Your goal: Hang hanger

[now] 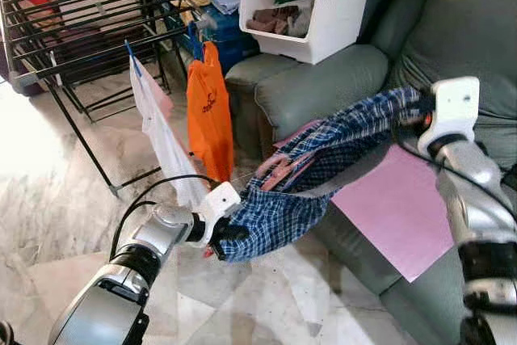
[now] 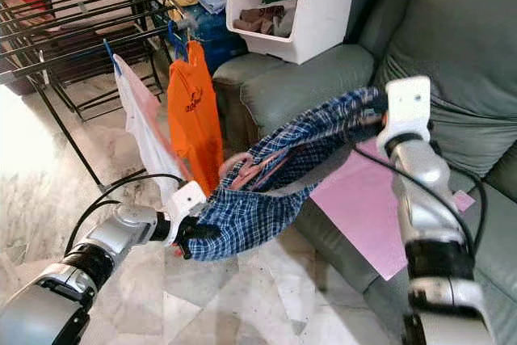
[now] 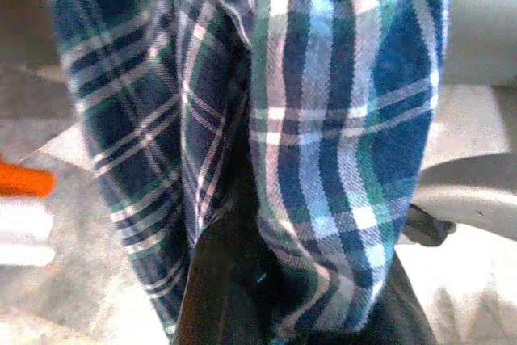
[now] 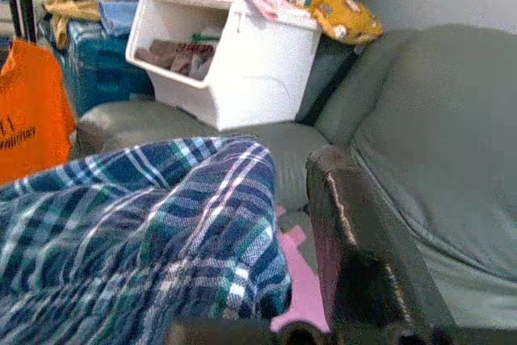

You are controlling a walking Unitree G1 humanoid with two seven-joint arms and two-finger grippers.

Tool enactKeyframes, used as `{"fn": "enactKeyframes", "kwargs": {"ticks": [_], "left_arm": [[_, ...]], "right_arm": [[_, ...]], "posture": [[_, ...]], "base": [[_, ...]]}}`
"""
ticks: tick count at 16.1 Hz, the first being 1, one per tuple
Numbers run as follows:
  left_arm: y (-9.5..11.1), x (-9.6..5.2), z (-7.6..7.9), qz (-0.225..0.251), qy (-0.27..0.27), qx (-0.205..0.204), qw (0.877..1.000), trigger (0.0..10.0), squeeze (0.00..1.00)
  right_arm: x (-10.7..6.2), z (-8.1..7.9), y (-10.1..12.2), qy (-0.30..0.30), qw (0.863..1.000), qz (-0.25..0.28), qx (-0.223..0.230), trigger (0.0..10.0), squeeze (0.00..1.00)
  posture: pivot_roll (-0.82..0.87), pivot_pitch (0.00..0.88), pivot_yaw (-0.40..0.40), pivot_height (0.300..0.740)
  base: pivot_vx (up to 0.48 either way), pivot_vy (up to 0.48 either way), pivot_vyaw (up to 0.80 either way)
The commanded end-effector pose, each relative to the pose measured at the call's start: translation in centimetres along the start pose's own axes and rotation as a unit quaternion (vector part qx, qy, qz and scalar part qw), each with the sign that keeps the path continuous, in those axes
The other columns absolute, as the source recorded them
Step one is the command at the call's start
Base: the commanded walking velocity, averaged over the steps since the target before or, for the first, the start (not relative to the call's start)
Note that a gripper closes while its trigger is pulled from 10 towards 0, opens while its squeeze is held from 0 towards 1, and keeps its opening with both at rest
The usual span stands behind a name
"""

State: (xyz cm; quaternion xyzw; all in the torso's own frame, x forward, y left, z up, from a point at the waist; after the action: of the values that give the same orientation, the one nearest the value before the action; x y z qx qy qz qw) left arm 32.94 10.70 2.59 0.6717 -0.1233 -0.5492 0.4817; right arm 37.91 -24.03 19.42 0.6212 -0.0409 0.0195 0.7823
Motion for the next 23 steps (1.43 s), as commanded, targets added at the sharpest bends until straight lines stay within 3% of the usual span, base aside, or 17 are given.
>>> {"fn": "enactKeyframes", "kwargs": {"ticks": [1, 3, 4, 5, 6, 8, 11, 14, 15, 18, 19, 20, 22, 23], "left_arm": [[-2.0, -1.1, -1.1, -0.022, 0.039, -0.031, 0.999, 10.0, 0.0], [-1.6, -1.3, -2.3, -0.01, 0.106, -0.032, 0.994, 10.0, 0.0], [-0.4, -1.0, -3.0, 0.023, 0.164, -0.052, 0.985, 10.0, 0.0], [0.3, -0.6, -3.0, 0.044, 0.177, -0.07, 0.981, 10.0, 0.0], [1.2, -0.1, -2.8, 0.066, 0.181, -0.089, 0.977, 10.0, 0.0], [2.6, 0.7, -2.2, 0.098, 0.186, -0.105, 0.972, 10.0, 0.0], [4.0, 2.1, -0.6, 0.125, 0.159, -0.12, 0.972, 10.0, 0.0], [4.6, 2.4, -0.3, 0.132, 0.16, -0.119, 0.971, 10.0, 0.0], [4.8, 2.4, -0.2, 0.134, 0.158, -0.122, 0.971, 10.0, 0.0], [5.2, 2.2, -0.4, 0.137, 0.166, -0.123, 0.969, 10.0, 0.0], [5.2, 2.0, -0.7, 0.138, 0.173, -0.12, 0.968, 10.0, 0.0], [5.3, 1.6, -1.3, 0.14, 0.189, -0.117, 0.965, 10.0, 0.0], [5.4, 0.8, -2.3, 0.143, 0.215, -0.105, 0.96, 10.0, 0.0], [5.6, 0.2, -3.0, 0.148, 0.231, -0.104, 0.956, 10.0, 0.0]], "right_arm": [[-0.2, 0.4, 0.9, -0.011, 1.0, 0.017, 0.003, 1.5, 0.0], [-0.5, -0.5, 0.5, -0.005, 1.0, 0.012, 0.011, 1.6, 0.0], [-0.6, -2.7, 0.1, 0.02, 0.999, 0.007, 0.026, 1.7, 0.0], [-0.7, -4.2, -0.1, 0.039, 0.999, 0.003, 0.032, 1.8, 0.0], [-0.9, -6.1, -0.7, 0.064, 0.997, -0.007, 0.037, 2.8, 0.0], [-1.6, -9.3, -1.8, 0.114, 0.992, -0.028, 0.047, 3.7, 0.0], [-3.0, -13.8, -3.0, 0.188, 0.978, -0.06, 0.067, 4.0, 0.0], [-5.0, -17.2, -3.3, 0.287, 0.951, -0.081, 0.077, 4.6, 0.0], [-6.1, -18.2, -3.4, 0.332, 0.936, -0.087, 0.072, 4.8, 0.0], [-8.9, -19.4, -4.6, 0.409, 0.904, -0.117, 0.041, 5.3, 0.0], [-9.3, -19.3, -4.8, 0.416, 0.901, -0.121, 0.034, 6.5, 0.0], [-9.8, -19.1, -5.2, 0.419, 0.899, -0.127, 0.023, 10.0, 0.0], [-10.5, -18.5, -5.8, 0.419, 0.897, -0.14, 0.006, 10.0, 0.0], [-10.7, -17.9, -6.3, 0.409, 0.901, -0.147, -0.005, 10.0, 0.33]], "posture": [[-0.09, 0.014, 0.063, 0.74], [-0.1, 0.017, 0.066, 0.74], [-0.1, 0.014, 0.068, 0.74], [-0.1, 0.014, 0.069, 0.74], [-0.1, 0.011, 0.068, 0.74], [-0.1, 0.01, 0.065, 0.74], [-0.1, 0.007, 0.063, 0.74], [-0.09, 0.006, 0.062, 0.74], [-0.09, 0.006, 0.063, 0.74], [-0.1, 0.007, 0.065, 0.74], [-0.1, 0.009, 0.064, 0.74], [-0.1, 0.009, 0.064, 0.74], [-0.1, 0.009, 0.064, 0.74], [-0.1, 0.01, 0.062, 0.74]], "base": [[0.0, 0.0, 0.0], [0.0, 0.0, 0.0], [0.0, 0.0, 0.0], [0.0, 0.0, 0.0], [0.0, 0.0, 0.0], [0.0, 0.0, 0.0], [0.0, 0.0, 0.0], [0.0, 0.0, 0.0], [0.0, 0.0, 0.0], [0.0, 0.0, 0.0], [0.0, 0.0, 0.0], [0.0, 0.0, 0.0], [0.0, 0.0, 0.0], [0.0, 0.0, 0.0]]}}
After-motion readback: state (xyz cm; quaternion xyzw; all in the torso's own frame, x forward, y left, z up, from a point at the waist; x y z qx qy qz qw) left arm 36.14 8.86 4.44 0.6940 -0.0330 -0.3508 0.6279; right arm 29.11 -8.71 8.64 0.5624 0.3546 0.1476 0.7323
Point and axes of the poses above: a point about 5 cm out from each wrist's last joint towards the gripper, its own x axis pointing out of the wrist towards the gripper, its own y axis along the axis of the wrist's last joint, z = x × y, the point moved 3 cm from there along x, pointing out of the wrist towards the gripper, and after that the axes turned 1 degree about x, right-handed, at the moved point
